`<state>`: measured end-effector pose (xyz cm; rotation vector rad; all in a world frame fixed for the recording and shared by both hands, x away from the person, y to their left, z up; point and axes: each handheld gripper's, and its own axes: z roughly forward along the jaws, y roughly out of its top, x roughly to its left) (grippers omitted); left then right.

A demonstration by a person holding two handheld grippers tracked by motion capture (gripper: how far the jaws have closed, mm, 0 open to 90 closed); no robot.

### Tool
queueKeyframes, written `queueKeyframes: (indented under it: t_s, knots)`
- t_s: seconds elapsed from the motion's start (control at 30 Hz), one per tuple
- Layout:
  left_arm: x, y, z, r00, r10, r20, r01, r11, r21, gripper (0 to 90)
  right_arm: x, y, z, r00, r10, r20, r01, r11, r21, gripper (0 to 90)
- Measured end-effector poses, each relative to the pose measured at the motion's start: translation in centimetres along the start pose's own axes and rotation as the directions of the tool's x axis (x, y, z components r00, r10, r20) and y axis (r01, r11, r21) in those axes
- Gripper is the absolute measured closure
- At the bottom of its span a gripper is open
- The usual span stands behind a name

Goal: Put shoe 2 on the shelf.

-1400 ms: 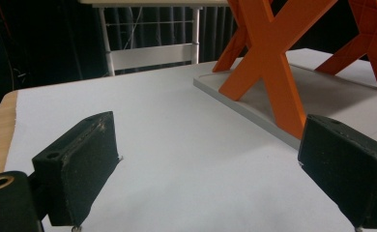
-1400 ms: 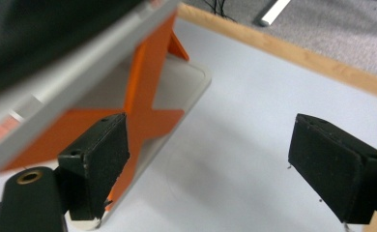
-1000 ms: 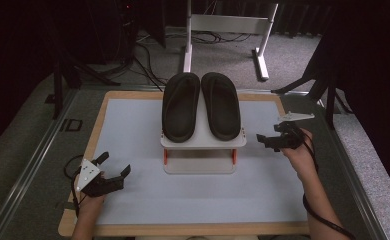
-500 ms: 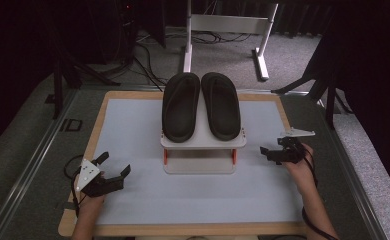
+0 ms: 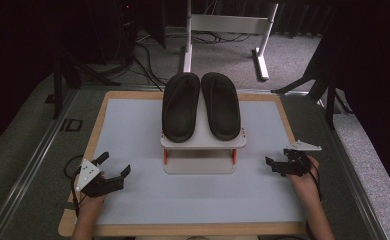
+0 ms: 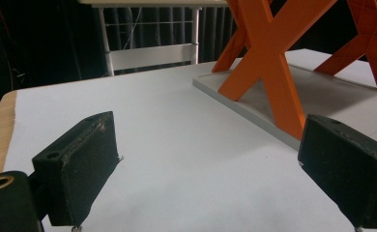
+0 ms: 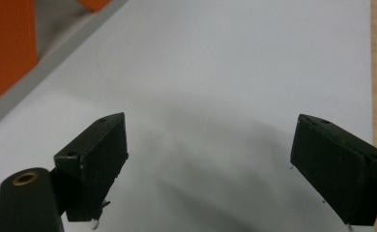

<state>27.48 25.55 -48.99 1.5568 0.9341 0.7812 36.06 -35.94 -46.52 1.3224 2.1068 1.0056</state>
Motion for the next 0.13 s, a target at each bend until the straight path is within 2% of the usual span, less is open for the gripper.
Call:
queueKeyframes:
  t_s: [0.13]
  knots:
    - [0.01, 0.00, 0.00, 1.0000, -0.001, 0.000, 0.001, 1.0000, 0.000, 7.4, 0.05, -0.66, -0.36, 1.0000, -0.008, 0.001, 0.008, 1.0000, 0.002, 12.5]
